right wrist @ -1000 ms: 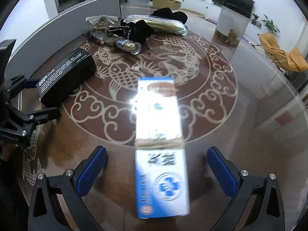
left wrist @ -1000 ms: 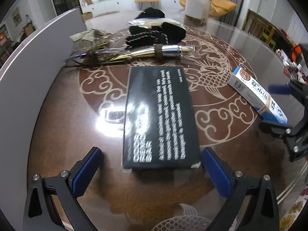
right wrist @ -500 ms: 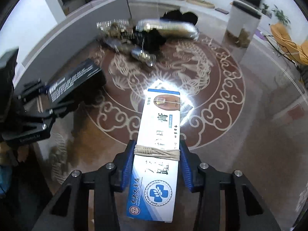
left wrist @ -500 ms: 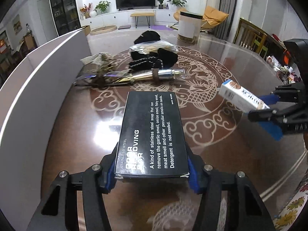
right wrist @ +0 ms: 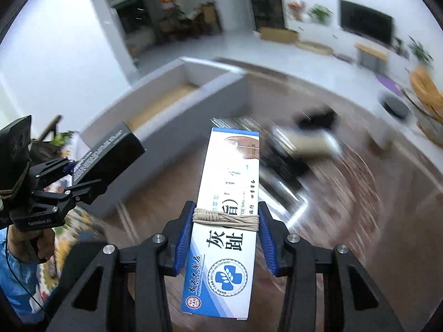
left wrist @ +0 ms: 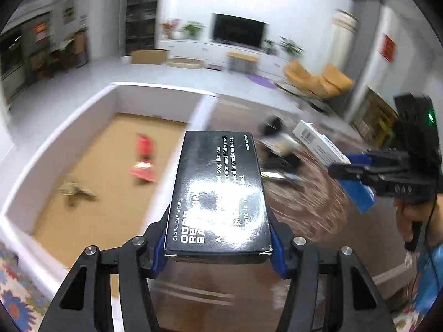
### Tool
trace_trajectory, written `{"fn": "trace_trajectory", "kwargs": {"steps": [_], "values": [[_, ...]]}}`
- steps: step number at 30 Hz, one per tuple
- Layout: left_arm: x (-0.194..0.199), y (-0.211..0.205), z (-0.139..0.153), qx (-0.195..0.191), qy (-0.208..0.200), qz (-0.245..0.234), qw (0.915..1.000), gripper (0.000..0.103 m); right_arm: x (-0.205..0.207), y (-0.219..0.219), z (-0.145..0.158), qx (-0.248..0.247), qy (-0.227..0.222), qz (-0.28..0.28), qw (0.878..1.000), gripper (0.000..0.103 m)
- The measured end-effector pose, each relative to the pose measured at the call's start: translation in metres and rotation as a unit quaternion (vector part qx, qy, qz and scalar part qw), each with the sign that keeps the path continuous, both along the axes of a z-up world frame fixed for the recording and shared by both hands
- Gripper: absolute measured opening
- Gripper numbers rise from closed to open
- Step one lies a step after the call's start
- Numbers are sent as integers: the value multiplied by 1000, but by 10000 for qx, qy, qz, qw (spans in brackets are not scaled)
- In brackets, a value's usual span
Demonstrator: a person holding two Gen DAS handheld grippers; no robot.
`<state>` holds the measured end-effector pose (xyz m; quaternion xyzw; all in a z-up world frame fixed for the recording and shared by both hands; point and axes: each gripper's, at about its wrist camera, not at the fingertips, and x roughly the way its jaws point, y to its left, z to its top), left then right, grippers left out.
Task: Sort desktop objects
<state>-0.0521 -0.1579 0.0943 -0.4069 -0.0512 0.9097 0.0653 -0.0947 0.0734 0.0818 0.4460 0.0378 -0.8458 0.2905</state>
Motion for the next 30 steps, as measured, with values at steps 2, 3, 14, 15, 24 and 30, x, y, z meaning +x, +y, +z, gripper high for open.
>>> {"fn": "trace_trajectory", "kwargs": {"steps": [2,3,14,15,24,30], "values": [[-6,-40,5,-144,-63,429,9990,58,-13,-45,15,-147,142,258,9995,44],[-8,-58,4,-166,-115,588,9981,58,-18,-67,20,-213,202,386,9988,44],[-41,-176,-64,-338,-1020,1549,9821,58,-52,-291,-14,-274,430,1370,9893,44],[-44,-179,-71,-410,-1129,1624,9794,59,-55,-302,-25,-146,397,1407,9892,45],[-30,-180,-70,-529,-800,2005,9750,78,-49,-304,-59,316,638,1412,9874,87],[-8,-104,-27,-693,-42,1474,9866,81,-22,-230,-35,152,1031,1047,9890,90]]}}
